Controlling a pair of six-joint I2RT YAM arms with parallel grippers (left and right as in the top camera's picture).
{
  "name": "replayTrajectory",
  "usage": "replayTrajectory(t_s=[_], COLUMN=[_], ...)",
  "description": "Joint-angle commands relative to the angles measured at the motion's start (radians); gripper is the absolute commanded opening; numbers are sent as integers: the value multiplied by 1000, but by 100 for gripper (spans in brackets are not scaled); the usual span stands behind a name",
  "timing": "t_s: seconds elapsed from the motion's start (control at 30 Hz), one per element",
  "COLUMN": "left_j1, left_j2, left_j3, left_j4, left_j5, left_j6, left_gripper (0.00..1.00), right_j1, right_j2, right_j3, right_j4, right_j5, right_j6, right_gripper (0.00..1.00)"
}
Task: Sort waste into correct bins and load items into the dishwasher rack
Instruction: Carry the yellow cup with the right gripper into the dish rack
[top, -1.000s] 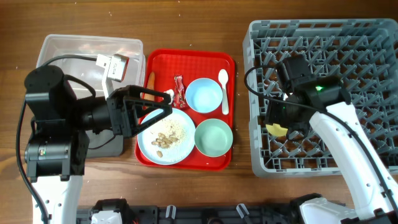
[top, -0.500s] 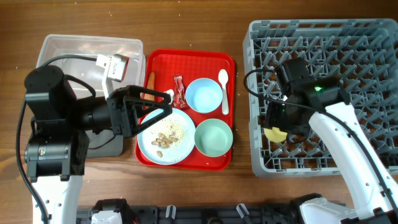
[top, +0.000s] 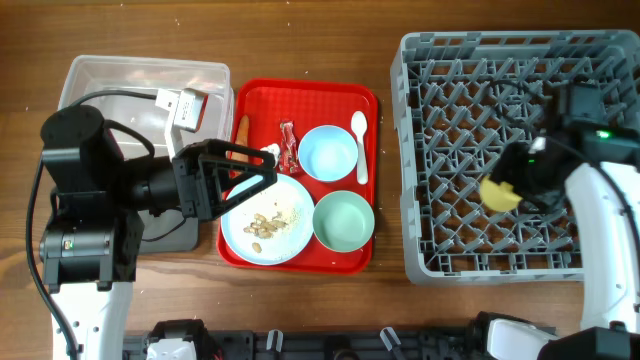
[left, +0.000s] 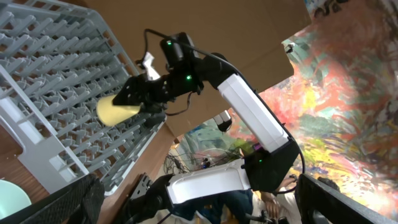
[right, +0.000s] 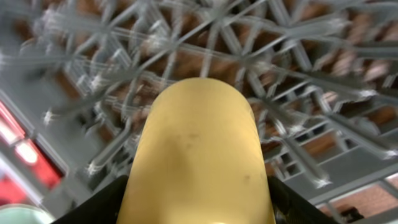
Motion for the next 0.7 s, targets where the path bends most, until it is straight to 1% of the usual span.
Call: replayTrajectory(t_s=[0.0,0.1,0.17,0.4,0.5,0.6,0.63,0.67], left_j1=[-3,-3,-3,-3,-3,-3,-3,-3], left_j2=[-7,-7,-7,-7,-7,-7,-7,-7], left_j3=[11,11,11,11,11,11,11,11], left_j4=[-2,-2,-2,-2,-2,-2,-2,-2], left_j5=[20,20,20,20,20,19,19,19], left_j6=[5,5,5,5,5,5,5,5], left_gripper=[100,100,100,100,100,100,100,100], right_j1=[-142,-245,-274,-276,-276,-284,-290,-294], right_j2=[4,5,5,14,15,27,37,53], right_j3=[-2,-2,-2,-2,-2,-2,-2,-2], right_j4=[33,77,85,85,83,94,99,99], right_j5=[35,3,-12,-1,76,82,81,81], right_j6=[-11,10,9,36,68,71,83,84], right_gripper=[33,32,32,32,33,33,33,36])
